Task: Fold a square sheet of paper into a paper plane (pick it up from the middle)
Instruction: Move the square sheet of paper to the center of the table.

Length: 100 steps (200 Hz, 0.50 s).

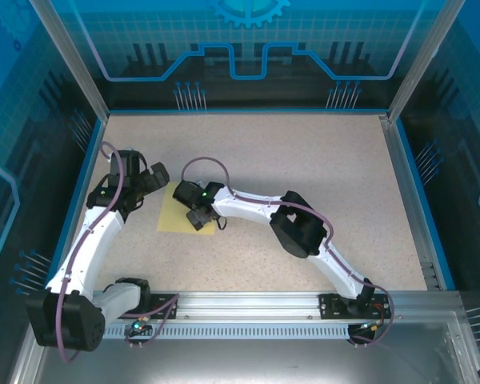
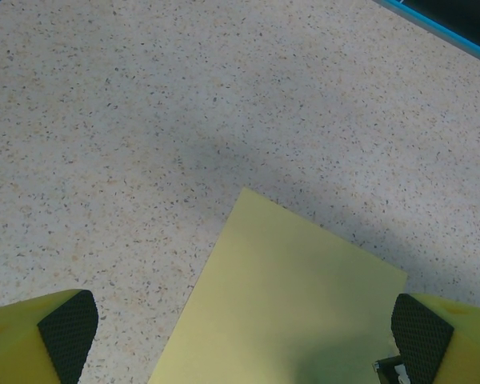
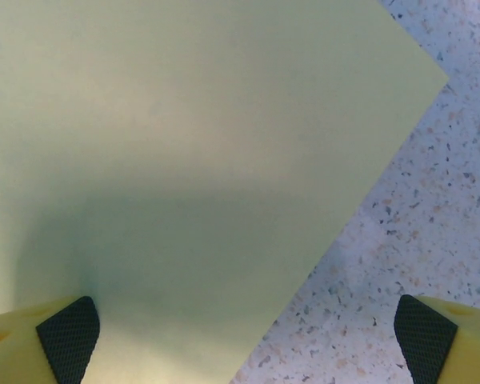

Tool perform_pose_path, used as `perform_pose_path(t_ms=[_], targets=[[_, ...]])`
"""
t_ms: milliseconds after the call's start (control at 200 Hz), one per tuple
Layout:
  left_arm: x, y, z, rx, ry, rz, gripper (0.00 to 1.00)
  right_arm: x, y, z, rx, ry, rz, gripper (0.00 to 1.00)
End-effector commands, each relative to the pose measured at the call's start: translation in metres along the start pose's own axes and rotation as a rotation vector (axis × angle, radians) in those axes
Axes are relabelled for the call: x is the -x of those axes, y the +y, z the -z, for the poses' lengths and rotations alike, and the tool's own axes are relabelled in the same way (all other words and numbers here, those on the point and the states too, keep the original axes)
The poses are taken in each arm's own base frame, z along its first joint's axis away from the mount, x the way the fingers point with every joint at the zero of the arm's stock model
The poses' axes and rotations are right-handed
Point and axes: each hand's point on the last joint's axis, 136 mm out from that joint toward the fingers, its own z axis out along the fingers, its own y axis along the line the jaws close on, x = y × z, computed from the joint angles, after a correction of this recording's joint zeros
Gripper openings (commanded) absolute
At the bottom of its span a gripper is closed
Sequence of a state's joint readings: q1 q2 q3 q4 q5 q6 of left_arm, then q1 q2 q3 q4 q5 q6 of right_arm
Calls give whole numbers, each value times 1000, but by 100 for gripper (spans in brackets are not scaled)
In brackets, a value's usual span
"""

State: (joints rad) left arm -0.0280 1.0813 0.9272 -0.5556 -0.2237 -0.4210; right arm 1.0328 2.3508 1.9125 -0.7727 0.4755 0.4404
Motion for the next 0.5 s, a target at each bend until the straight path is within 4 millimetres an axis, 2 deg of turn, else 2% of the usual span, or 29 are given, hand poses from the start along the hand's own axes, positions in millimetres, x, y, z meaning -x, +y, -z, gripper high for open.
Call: perform_pose_path(t_ms=[0,115,285,425,495], targets=[[9,7,10,24,-31,25,98,-51,-37,-7,-73,160,90,99],[9,5,9,16,-25,31,98,-72,-56,1,-23,178,103,99],[7,2,10,-4,-13,35,98,-115,-102,9,-35,254,118,99],[4,2,10,-11,-5,36,99,-152,-144,15,-32,327,-36,99],[2,1,10,-19,2,40,99,-165,-155,18,-4,366,-136,99]])
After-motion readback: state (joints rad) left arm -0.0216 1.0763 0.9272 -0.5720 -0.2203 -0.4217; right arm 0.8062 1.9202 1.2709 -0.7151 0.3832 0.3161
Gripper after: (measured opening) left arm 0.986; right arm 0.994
